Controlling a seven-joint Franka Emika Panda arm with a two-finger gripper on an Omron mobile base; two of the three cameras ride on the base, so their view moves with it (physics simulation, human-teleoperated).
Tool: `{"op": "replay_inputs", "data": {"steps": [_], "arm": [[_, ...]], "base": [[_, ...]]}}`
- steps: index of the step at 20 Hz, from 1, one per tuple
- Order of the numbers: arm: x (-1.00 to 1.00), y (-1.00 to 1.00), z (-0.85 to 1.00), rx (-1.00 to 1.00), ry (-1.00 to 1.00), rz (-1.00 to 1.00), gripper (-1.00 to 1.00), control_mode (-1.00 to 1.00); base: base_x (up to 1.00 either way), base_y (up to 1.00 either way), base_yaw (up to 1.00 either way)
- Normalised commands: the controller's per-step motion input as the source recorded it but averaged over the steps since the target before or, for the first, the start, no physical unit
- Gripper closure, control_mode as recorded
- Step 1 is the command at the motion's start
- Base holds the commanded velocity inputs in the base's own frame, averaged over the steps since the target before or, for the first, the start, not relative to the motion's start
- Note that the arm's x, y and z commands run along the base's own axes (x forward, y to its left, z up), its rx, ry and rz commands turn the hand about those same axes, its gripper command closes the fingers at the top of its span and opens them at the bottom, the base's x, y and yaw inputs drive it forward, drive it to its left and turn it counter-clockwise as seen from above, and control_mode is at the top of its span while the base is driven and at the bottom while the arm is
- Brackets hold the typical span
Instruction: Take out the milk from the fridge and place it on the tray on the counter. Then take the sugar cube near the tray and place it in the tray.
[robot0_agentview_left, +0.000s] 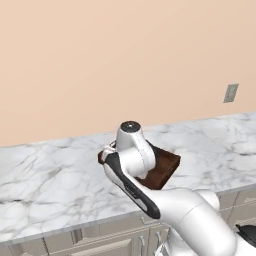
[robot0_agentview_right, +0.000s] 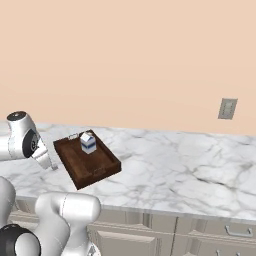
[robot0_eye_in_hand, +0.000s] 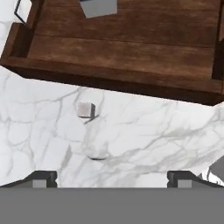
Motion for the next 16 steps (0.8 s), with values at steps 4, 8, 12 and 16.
{"op": "replay_inputs", "data": {"steps": [4,8,12,16], "arm": [[0.01,0.17,-0.18,0.0,-0.03,-0.23,-1.0,-1.0],[0.03,0.0,-0.07,0.0,0.06,-0.01,-1.0,-1.0],[0.19,-0.01,-0.22,-0.06,0.01,-0.03,-1.0,-1.0],[0.17,-0.08,-0.18,-0.02,0.01,0.0,-1.0,-1.0]], "base": [[0.0,0.0,0.0],[0.0,0.0,0.0],[0.0,0.0,0.0],[0.0,0.0,0.0]]}}
